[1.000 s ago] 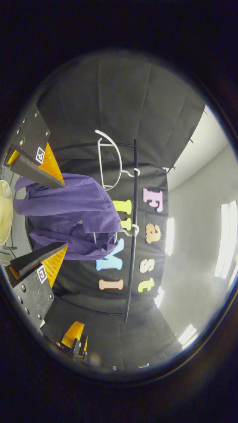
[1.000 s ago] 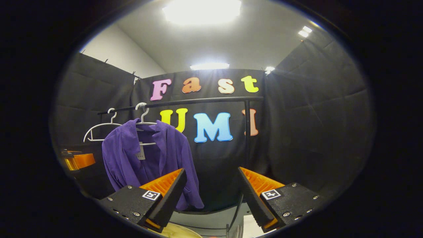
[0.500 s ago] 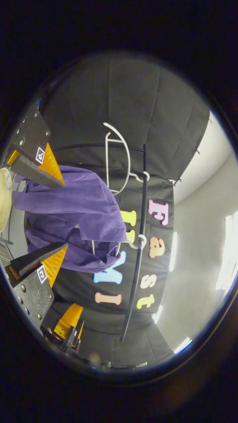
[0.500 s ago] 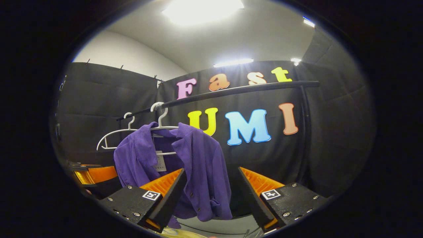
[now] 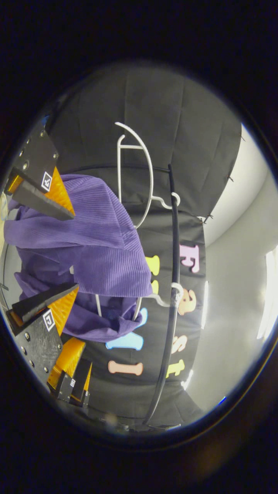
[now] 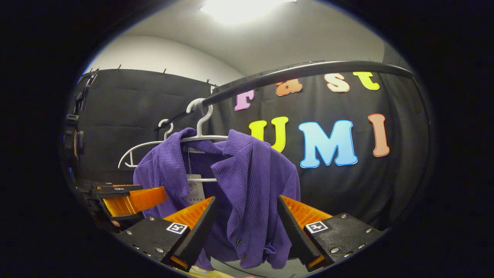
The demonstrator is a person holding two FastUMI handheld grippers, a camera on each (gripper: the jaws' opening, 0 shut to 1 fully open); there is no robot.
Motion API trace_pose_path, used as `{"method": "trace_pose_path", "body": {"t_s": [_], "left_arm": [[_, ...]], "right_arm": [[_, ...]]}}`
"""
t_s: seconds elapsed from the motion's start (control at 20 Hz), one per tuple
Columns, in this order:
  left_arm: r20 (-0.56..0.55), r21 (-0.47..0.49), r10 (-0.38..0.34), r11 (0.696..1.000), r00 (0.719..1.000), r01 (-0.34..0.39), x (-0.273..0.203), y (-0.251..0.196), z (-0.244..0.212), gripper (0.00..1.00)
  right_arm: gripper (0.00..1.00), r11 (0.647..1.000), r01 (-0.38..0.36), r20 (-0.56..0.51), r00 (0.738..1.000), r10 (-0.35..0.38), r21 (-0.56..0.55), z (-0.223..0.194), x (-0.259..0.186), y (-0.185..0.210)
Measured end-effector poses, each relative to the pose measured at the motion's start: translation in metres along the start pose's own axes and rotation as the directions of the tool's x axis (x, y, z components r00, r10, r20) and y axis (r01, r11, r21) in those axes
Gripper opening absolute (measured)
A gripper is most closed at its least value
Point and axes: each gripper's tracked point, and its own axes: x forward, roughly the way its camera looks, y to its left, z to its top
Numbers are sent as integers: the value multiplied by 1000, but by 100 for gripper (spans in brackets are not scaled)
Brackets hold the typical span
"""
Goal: Grasp the clothes on the hanger with both hands and then place them into the laundry hamper below.
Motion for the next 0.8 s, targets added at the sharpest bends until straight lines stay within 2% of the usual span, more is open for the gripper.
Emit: {"method": "trace_pose_path", "body": {"t_s": [0.25, 0.4, 0.5, 0.65, 0.7, 0.75, 0.8], "left_arm": [[-52, -101, 19, 995, 998, -24, 35, -4, -22, 94], [-39, -93, 33, 995, 999, -37, 52, -5, -22, 94], [-40, -79, 50, 995, 998, -53, 59, 1, -22, 100], [-33, -76, 58, 995, 998, -60, 68, 2, -19, 100], [-36, -76, 54, 995, 998, -57, 69, 1, -19, 87], [-38, -71, 55, 996, 998, -58, 70, 2, -20, 87], [-34, -60, 102, 993, 994, -104, 71, 14, -20, 72]], "right_arm": [[96, 1000, -19, -31, 999, 19, -1, -15, 37, -1], [95, 1000, -22, -50, 999, 21, -9, -26, 54, -3], [95, 1000, -4, -50, 999, 3, -14, -28, 63, -7], [94, 1000, 1, -38, 999, -1, -12, -28, 72, -7], [89, 1000, 1, -30, 1000, -2, -15, -27, 71, -6], [85, 1000, -1, -25, 1000, 0, -20, -25, 72, -5], [71, 1000, -4, -20, 1000, 4, -26, -25, 69, -2]]}}
